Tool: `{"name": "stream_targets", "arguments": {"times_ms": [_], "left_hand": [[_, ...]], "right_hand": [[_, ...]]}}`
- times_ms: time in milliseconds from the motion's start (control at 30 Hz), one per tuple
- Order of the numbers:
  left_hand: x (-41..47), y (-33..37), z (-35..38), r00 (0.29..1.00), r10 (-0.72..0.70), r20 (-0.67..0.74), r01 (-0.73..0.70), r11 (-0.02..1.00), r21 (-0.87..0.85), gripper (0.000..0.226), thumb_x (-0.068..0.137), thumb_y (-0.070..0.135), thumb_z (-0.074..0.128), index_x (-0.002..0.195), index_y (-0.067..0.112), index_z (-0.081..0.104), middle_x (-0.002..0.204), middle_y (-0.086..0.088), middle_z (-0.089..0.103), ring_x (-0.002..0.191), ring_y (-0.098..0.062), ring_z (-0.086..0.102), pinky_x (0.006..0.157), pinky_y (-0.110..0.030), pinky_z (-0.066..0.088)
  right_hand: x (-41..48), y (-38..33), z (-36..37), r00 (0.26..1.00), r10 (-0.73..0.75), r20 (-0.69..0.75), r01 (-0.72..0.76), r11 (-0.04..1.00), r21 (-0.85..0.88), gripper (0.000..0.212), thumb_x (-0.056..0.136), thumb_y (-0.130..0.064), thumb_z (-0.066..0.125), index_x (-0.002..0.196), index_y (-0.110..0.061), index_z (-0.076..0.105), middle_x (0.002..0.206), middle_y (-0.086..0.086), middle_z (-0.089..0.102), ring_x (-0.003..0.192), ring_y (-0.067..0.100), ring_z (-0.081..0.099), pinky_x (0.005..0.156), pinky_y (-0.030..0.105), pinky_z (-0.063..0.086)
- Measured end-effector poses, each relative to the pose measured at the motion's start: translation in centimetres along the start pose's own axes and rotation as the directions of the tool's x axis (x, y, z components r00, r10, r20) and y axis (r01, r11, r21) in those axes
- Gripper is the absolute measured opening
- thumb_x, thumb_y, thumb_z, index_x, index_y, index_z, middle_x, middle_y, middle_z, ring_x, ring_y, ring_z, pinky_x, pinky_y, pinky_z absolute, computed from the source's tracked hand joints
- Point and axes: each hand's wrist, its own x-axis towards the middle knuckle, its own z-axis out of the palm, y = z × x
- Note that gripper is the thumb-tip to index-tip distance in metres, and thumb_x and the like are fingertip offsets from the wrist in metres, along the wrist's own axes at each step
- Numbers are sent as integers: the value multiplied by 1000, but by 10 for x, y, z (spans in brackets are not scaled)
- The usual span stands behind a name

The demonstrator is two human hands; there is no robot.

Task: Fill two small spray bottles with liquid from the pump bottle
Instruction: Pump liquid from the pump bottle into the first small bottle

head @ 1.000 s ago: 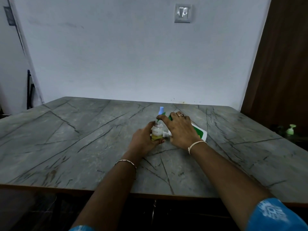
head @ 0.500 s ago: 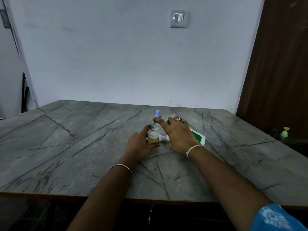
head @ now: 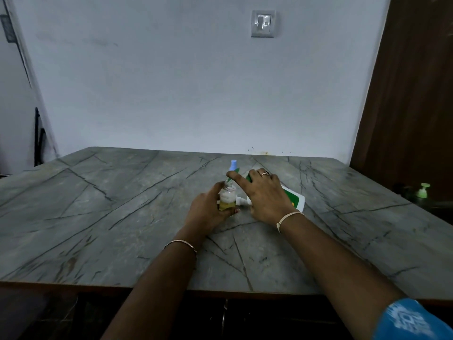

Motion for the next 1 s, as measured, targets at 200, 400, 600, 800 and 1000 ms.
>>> {"name": "stream_targets", "arguments": {"times_ms": [200,400,600,800,1000], "left_hand": [[0,0,0,1000,21,-2,-21,1000,-10,83,71,45,78,140,24,38,122,-5,65,101,-19,66,90,-35,53],[1,-1,1,1000,24,-12,-24,1000,-6,84,71,46,77,141,23,37,124,-4,64,103,-18,65,90,-34,53],[0,0,0,1000,25,-16,-25,1000,2,83,71,48,77,140,24,37,121,-2,65,102,-17,65,88,-30,52],[0,1,-1,1000,6,0,-6,1000,8,84,72,48,75,142,24,35,125,-2,63,106,-17,64,92,-32,51],[1,1,0,1000,-2,-6,2,1000,7,85,73,48,75,143,24,34,126,-3,62,108,-17,62,94,-32,50]], "right_hand": [[3,-4,-2,1000,25,4,-25,999,41,84,78,-27,68,144,-33,18,126,8,47,119,28,41,95,44,36],[2,-7,2,998,27,-51,-26,999,29,83,80,-26,67,146,-34,18,124,10,49,118,29,43,95,45,35],[0,-2,3,999,19,-45,-19,1000,19,85,82,-24,65,147,-37,12,126,8,47,121,29,41,97,44,35],[4,-8,4,997,44,-69,-42,999,32,80,78,-21,67,143,-33,22,121,7,49,118,29,43,95,44,35],[0,-5,9,994,16,-110,-23,998,-61,85,78,-21,69,146,-35,19,119,10,52,115,30,47,92,45,38]]}}
